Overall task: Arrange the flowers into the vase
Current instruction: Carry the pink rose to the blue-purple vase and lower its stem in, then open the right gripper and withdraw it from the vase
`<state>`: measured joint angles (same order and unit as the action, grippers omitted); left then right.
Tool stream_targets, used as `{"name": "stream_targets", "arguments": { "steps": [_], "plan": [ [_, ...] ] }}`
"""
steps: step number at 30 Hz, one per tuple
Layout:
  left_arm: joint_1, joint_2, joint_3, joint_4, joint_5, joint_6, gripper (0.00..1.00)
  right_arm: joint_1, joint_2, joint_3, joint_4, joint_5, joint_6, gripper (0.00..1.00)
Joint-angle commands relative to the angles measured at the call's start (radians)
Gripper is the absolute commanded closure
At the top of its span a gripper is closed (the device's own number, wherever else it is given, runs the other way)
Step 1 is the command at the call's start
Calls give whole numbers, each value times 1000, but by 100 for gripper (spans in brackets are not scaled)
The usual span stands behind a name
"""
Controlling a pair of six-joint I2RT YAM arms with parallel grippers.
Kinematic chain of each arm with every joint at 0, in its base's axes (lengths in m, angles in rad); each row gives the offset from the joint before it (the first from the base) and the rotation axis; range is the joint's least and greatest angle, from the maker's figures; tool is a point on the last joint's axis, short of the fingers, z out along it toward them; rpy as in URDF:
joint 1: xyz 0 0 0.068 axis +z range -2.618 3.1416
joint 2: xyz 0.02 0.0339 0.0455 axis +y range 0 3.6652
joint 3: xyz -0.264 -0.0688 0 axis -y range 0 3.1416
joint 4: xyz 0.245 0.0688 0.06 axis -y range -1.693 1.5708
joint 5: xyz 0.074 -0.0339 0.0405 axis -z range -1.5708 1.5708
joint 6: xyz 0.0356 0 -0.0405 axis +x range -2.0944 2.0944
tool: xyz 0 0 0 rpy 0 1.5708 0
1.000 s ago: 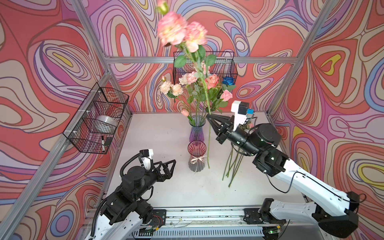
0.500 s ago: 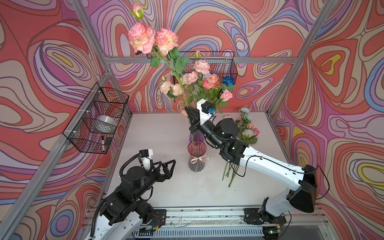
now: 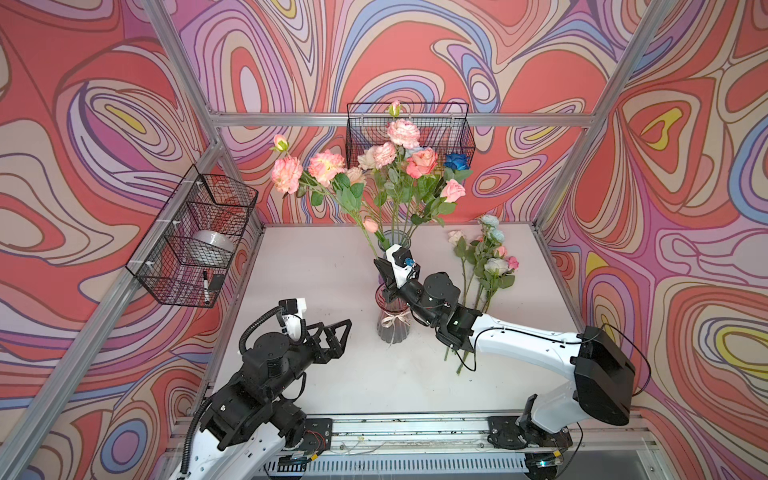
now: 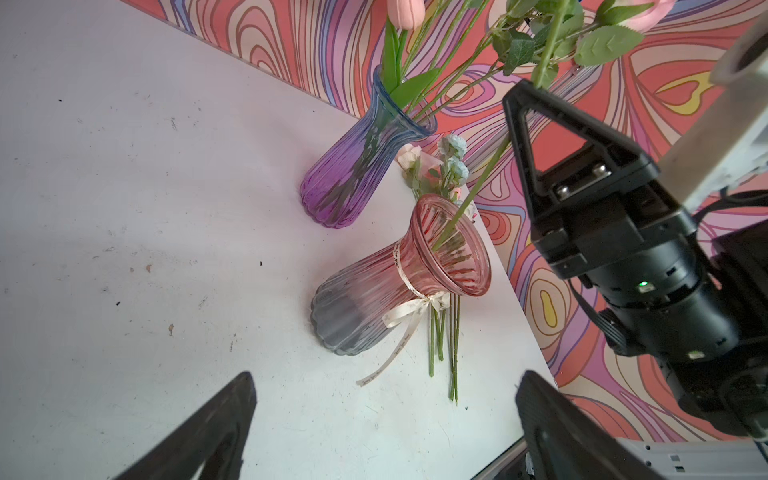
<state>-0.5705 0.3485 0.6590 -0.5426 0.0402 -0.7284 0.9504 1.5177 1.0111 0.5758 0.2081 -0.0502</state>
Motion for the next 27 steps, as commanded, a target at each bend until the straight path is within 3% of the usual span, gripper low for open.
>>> {"name": "stream_targets", "arguments": {
  "steps": [1,5,12,20,27],
  "plan": [
    [-5,3,-12,13,-6,12,0,13,-77,-45,32,-10,65,100],
    [-5,7,-14,16,-6,10,0,17,-111,-87,-14,-23,106,99],
    [-5,14,-18,22,-1,9,0,24,-168,-124,-110,-71,150,85],
    [-5,44,-27,65,25,0,0,28,-202,-141,-171,-80,169,79],
    [-5,39,-25,74,38,1,0,29,-350,-173,-284,-131,228,54]
  ]
}}
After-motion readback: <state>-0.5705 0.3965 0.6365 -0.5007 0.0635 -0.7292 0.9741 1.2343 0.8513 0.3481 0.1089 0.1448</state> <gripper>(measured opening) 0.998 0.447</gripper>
